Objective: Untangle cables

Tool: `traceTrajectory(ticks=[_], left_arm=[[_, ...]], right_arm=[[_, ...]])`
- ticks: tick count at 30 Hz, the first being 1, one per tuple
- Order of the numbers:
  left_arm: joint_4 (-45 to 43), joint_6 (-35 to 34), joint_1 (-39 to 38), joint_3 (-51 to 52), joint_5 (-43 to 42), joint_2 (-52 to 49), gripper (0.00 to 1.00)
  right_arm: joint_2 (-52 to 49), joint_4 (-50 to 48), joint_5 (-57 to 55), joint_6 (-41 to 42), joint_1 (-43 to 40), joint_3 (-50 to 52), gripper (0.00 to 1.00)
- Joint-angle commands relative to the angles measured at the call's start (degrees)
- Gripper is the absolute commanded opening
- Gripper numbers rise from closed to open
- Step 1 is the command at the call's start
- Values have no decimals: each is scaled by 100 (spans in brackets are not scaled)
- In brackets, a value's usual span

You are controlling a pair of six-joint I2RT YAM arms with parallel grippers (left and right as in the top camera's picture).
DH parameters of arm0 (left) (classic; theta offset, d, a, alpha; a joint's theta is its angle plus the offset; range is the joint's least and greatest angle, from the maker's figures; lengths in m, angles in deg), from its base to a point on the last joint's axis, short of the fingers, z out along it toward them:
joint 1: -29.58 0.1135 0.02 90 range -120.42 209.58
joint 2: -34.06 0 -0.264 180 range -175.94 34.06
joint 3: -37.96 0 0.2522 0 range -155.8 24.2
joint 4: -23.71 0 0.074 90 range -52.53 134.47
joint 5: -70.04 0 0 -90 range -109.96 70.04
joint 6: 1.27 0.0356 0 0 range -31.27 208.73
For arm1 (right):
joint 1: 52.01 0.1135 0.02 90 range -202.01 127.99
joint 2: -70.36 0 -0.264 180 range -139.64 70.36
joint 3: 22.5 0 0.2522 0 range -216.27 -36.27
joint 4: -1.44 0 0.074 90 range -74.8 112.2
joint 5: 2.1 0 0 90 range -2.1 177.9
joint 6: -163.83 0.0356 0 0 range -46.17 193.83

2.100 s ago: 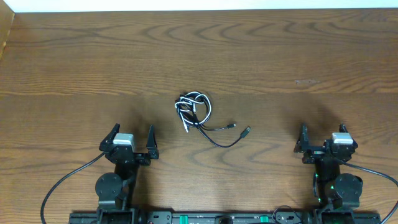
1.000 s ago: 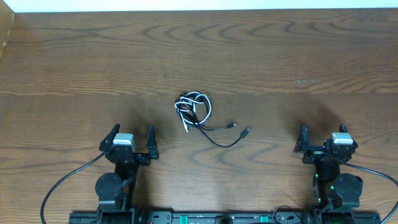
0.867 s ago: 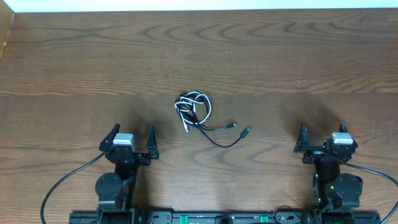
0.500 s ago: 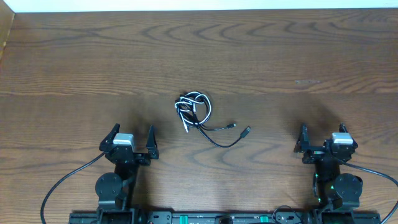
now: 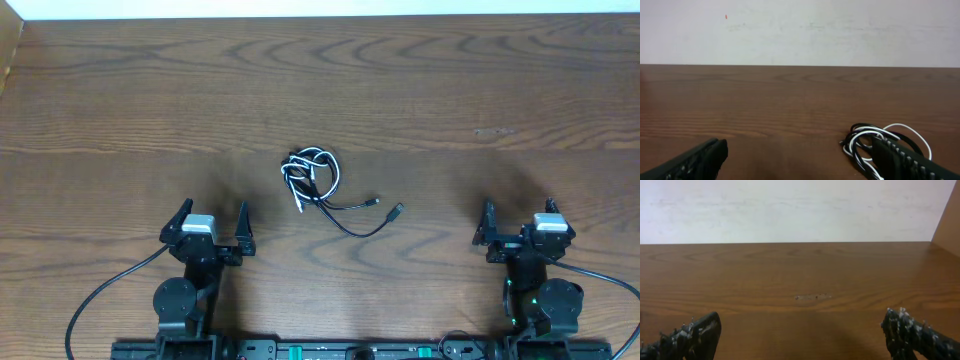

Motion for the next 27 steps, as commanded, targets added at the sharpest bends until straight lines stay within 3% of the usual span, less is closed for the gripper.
traceTrajectory(ticks=[1,21,27], left_arm=[[192,13,20,81,-76,35,98],[195,-55,20,81,-79,35,98],[275,-485,20,11,-79,35,98]], right_arm=[[4,20,-28,81,-20,7,99],[4,20,-28,81,-17,7,99],[4,20,-28,81,-20,9,99]])
